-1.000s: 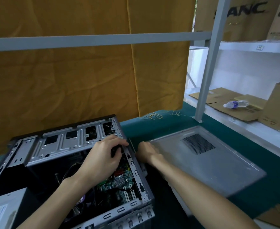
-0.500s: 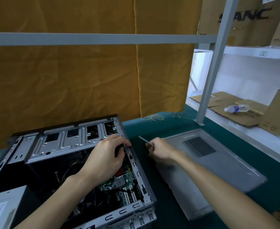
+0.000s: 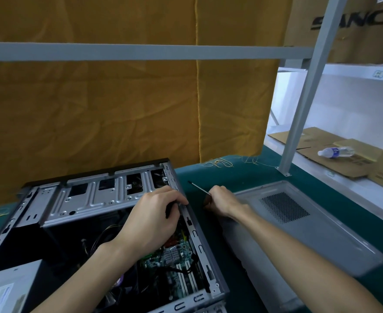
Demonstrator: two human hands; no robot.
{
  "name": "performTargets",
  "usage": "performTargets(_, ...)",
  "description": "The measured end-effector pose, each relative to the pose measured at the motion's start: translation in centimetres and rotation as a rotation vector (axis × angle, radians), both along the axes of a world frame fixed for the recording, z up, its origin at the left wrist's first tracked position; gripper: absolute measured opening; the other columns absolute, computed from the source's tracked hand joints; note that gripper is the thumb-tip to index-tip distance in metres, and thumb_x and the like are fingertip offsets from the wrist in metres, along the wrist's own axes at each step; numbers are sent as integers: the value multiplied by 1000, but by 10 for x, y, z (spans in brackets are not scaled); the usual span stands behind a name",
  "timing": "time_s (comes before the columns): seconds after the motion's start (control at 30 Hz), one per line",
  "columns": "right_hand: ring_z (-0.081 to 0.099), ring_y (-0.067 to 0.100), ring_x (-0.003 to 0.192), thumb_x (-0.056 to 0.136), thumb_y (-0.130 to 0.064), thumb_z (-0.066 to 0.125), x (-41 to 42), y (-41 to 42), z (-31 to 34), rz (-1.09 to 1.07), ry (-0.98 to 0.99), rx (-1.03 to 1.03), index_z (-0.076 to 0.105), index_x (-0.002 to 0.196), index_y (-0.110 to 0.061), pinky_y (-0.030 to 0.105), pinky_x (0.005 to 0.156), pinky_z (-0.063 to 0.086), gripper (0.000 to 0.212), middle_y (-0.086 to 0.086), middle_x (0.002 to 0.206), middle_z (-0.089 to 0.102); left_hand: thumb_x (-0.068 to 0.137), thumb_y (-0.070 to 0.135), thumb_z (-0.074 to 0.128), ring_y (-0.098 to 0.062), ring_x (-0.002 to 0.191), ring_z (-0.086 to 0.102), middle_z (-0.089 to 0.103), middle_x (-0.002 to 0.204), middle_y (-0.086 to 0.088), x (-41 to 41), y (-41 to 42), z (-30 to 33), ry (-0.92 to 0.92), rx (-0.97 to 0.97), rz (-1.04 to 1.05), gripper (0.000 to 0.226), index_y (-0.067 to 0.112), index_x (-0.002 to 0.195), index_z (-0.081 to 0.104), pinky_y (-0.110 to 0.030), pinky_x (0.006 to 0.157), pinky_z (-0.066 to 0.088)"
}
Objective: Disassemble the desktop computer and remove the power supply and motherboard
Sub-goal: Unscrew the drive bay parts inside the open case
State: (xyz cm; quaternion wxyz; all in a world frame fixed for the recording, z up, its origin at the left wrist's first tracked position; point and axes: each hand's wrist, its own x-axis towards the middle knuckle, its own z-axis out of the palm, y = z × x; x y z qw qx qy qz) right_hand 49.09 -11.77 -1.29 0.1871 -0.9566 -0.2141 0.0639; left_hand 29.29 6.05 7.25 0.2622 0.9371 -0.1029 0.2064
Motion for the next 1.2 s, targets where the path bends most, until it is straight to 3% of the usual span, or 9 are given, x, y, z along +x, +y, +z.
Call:
performTargets(0.3, 68, 34, 92, 96, -7, 60, -6, -5, -2, -84, 45, 73, 62, 111, -9, 50, 85, 56, 15, 14, 102, 68, 96, 8, 56, -1, 97, 61, 65, 106, 17, 1, -1, 0, -3, 13, 6, 27, 26, 107, 74, -21, 82, 52)
performTargets(0.43, 64, 25, 83, 91, -11, 57, -39, -20, -3, -65, 187, -16, 63, 93, -6, 38, 73, 53, 8, 14, 95, 68, 97, 10, 56, -2, 94, 63, 66, 107, 16, 0, -2, 0, -1, 17, 16, 26, 25, 107, 74, -21, 80, 52)
performTargets(0.53, 58, 25, 78, 91, -7, 52, -60, -22, -2, -90, 190, -4, 63, 93, -3, 34, 66, 42, 12, 14, 91, 63, 98, 10, 56, -4, 104, 63, 67, 113, 15, -4, 0, 0, 15, 13, 5, 27, 25, 112, 74, -24, 90, 53)
performTargets(0.7, 70, 25, 77, 95, -10, 55, -86, -21, -11, -107, 223, 12, 66, 92, -4, 30, 54, 52, 13, 12, 91, 69, 100, 18, 55, -3, 130, 52, 60, 138, 17, -12, 5, 1, 99, 72, -27, 34, 30, 130, 66, -22, 111, 42)
performTargets(0.87, 52, 12, 55, 99, -16, 57, -101, -5, -11, -85, 261, 106, 52, 63, -16, 17, 43, 38, 37, 0, 62, 62, 103, 27, 54, 0, 128, 52, 56, 139, 22, -27, 1, 6, 171, 33, -71, 34, 36, 135, 60, -26, 104, 49)
performTargets(0.93, 56, 17, 60, 101, -23, 59, -102, -18, -4, -80, 252, 136, 60, 70, -9, 25, 55, 47, 34, 2, 64, 66, 103, 36, 52, 4, 124, 51, 54, 136, 27, -37, 3, 5, 199, 30, -94, 32, 41, 135, 57, -25, 102, 49)
performTargets(1.03, 64, 25, 86, 98, -40, 65, -103, -52, 1, 20, 184, -47, 66, 105, -8, 41, 78, 52, 33, 12, 104, 72, 99, 57, 48, 11, 123, 47, 49, 134, 35, -55, 10, 0, 265, 3, -138, 36, 49, 134, 52, -22, 102, 45)
performTargets(1.13, 65, 28, 90, 87, -68, 61, -116, -63, -1, 62, 83, -219, 62, 119, -25, 38, 74, 55, 54, 5, 106, 69, 93, 73, 40, 14, 128, 40, 44, 137, 37, -70, 10, -8, 331, 19, -159, 54, 48, 139, 48, -19, 107, 37)
performTargets(1.2, 67, 29, 89, 87, -67, 59, -121, -56, -4, 66, 3, -240, 58, 116, -30, 35, 68, 53, 47, 5, 102, 71, 92, 76, 36, 14, 128, 40, 44, 139, 35, -75, 7, -11, 359, 41, -166, 61, 45, 143, 46, -15, 106, 35)
